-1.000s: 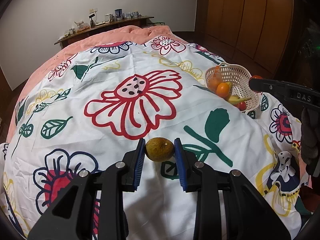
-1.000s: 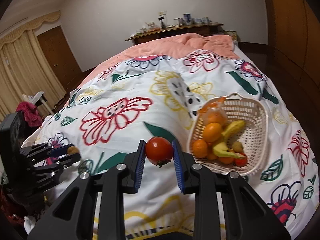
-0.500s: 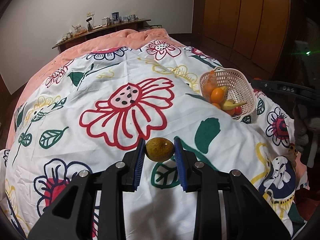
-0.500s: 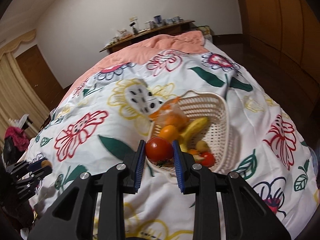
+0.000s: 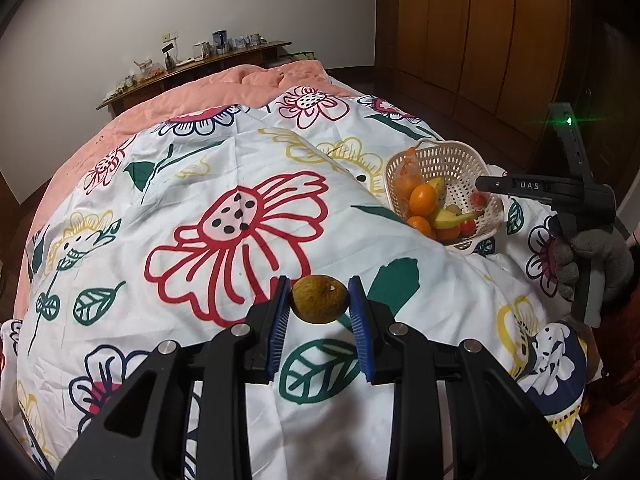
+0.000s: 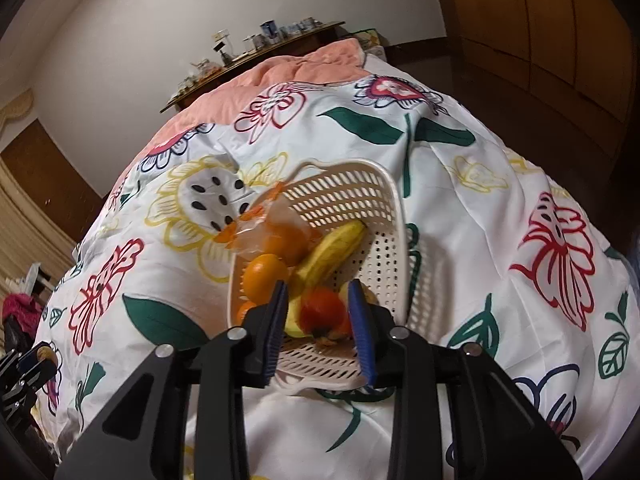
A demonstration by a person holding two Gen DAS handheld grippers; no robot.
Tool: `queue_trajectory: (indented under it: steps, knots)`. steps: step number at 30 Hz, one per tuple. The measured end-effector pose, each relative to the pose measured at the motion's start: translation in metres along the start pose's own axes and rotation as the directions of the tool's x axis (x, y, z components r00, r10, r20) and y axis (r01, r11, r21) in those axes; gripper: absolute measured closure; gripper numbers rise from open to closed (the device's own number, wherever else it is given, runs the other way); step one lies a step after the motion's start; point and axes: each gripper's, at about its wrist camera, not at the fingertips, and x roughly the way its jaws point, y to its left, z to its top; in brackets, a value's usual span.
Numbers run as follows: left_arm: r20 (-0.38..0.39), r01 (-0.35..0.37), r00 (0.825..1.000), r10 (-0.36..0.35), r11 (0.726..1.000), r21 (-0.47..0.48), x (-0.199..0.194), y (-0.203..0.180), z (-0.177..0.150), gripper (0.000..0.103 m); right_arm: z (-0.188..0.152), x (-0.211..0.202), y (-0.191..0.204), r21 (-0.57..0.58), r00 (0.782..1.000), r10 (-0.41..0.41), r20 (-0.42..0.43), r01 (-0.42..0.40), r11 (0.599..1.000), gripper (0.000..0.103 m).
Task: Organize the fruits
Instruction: 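Carry the tomato with the right gripper into the basket and open, then carry the kiwi with the left gripper into the basket and open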
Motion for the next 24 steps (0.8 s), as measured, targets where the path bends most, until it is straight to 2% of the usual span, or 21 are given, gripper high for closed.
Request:
queue_trajectory:
  steps: [12, 17, 24]
  knots:
    - [0.005, 0.040, 0.999, -0.040, 0.998, 0.046, 0.012, -0.023, 0.028, 0.073, -0.005, -0.006, -0.014, 0.028, 1.000, -0.005, 0.022, 0.004, 1.000, 0.067]
    - [-0.003, 0.077, 0.997, -0.077, 0.994, 0.080, 0.026, -0.040, 0.048, 0.073, -0.008, -0.007, -0.013, 0.002, 0.996, -0.081, 0.041, 0.081, 0.997, 0.066]
    - [-0.020, 0.155, 0.988, -0.154, 0.980, 0.124, 0.052, -0.075, 0.083, 0.073, -0.009, -0.009, -0.028, 0.023, 0.993, -0.102, 0.053, 0.101, 0.995, 0.063]
